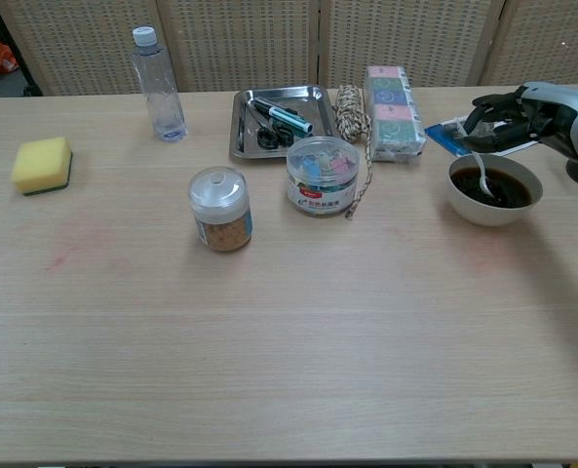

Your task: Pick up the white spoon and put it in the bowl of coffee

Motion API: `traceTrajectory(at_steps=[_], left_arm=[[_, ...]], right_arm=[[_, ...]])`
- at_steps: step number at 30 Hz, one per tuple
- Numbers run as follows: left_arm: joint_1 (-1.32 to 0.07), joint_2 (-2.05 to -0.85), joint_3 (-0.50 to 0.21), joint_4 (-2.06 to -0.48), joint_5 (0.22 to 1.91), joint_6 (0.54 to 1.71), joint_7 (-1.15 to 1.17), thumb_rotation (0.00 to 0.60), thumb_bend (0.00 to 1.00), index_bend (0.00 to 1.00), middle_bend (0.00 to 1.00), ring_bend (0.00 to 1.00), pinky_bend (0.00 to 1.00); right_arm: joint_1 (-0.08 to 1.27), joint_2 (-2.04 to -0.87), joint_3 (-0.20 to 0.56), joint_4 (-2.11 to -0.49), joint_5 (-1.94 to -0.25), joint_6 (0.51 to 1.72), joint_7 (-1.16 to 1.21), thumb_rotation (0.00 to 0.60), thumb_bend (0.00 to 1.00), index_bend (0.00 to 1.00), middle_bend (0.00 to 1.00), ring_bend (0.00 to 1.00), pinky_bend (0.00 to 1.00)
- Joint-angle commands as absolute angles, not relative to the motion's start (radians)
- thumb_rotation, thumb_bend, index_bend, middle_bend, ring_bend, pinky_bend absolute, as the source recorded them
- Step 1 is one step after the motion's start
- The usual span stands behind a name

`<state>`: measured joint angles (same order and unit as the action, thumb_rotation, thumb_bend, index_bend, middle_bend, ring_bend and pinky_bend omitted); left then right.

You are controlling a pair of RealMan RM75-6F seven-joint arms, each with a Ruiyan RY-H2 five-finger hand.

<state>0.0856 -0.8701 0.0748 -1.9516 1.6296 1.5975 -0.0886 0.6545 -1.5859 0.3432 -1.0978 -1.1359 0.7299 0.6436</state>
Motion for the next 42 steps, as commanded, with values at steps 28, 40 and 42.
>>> traceTrajectory(at_steps=[28, 40, 42], left_arm=[[0.082, -0.876, 0.078, -1.954, 1.634, 1.59, -0.07, 0.6, 0.0, 0.0, 0.0, 0.0, 0.0], [0.077, -0.877, 0.075, -1.957, 1.621, 1.578, -0.064, 0.6, 0.0, 0.0, 0.0, 0.0, 0.0], [0.076, -0.881, 0.077, -1.96, 1.625, 1.573, -0.053, 0.6, 0.0, 0.0, 0.0, 0.0, 0.0]], right_arm=[[0.663, -1.588, 0.324, -1.141, -1.163, 0.729, 0.635, 0.6, 0.65, 0.59, 0.0, 0.0, 0.0], [0.665, -1.595, 0.358, -1.053, -1.094, 0.712, 0.616, 0.6, 0.67, 0.59, 0.0, 0.0, 0.0], [0.644, -1.565, 0.348, -1.07, -1.111, 0.716, 0.631, 0.6, 0.67, 0.59, 0.0, 0.0, 0.0]])
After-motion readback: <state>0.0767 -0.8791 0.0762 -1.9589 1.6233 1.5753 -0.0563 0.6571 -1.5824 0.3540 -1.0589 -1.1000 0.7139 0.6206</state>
